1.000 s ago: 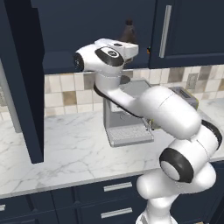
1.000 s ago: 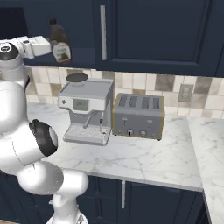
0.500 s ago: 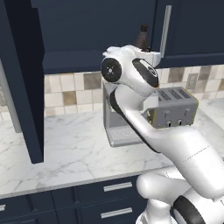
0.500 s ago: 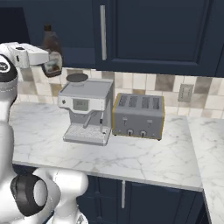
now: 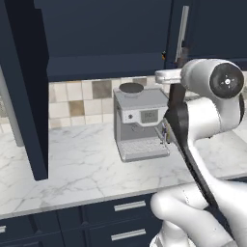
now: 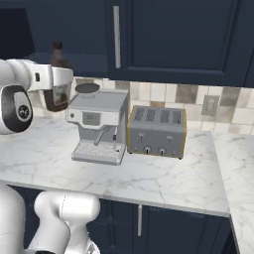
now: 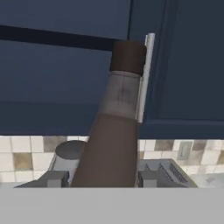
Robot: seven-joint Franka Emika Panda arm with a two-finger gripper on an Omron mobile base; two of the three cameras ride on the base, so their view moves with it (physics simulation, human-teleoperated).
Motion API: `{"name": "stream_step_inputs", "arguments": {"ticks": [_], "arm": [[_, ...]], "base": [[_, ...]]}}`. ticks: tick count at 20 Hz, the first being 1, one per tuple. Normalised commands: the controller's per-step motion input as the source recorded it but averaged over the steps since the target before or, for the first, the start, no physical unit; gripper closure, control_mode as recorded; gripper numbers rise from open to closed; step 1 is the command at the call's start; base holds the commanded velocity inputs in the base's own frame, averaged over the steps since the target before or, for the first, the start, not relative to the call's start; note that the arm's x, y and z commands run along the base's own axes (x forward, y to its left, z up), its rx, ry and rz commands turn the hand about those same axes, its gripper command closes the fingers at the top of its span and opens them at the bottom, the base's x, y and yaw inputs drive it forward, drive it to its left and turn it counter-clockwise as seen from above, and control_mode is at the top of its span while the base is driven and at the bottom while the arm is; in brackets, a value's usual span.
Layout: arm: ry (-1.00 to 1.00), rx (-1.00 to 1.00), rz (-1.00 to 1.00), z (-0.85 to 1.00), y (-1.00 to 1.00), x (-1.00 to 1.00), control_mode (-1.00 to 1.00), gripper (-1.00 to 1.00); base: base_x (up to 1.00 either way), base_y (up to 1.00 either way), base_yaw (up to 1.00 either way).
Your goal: The dining table condiment station is running low on syrup bottle. Refill the condiment station by opening the cabinet and taking the syrup bottle from the cabinet and placing it on the dining table.
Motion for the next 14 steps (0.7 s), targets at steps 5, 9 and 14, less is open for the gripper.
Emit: {"name": "stream_step_inputs", "arguments": {"ticks": [5, 9, 14], "arm": [[0.08, 0.01, 0.32, -0.06, -0.55, -0.80, -1.00, 1.00], [0.02, 0.01, 0.07, 0.00, -0.17, -0.02, -1.00, 1.00], [0.00, 0.00, 0.00, 0.00, 0.00, 0.00, -1.00, 1.00]], "base": [[0.00, 0.00, 0.00], [0.00, 0.00, 0.00], [0.00, 0.00, 0.00]]}}
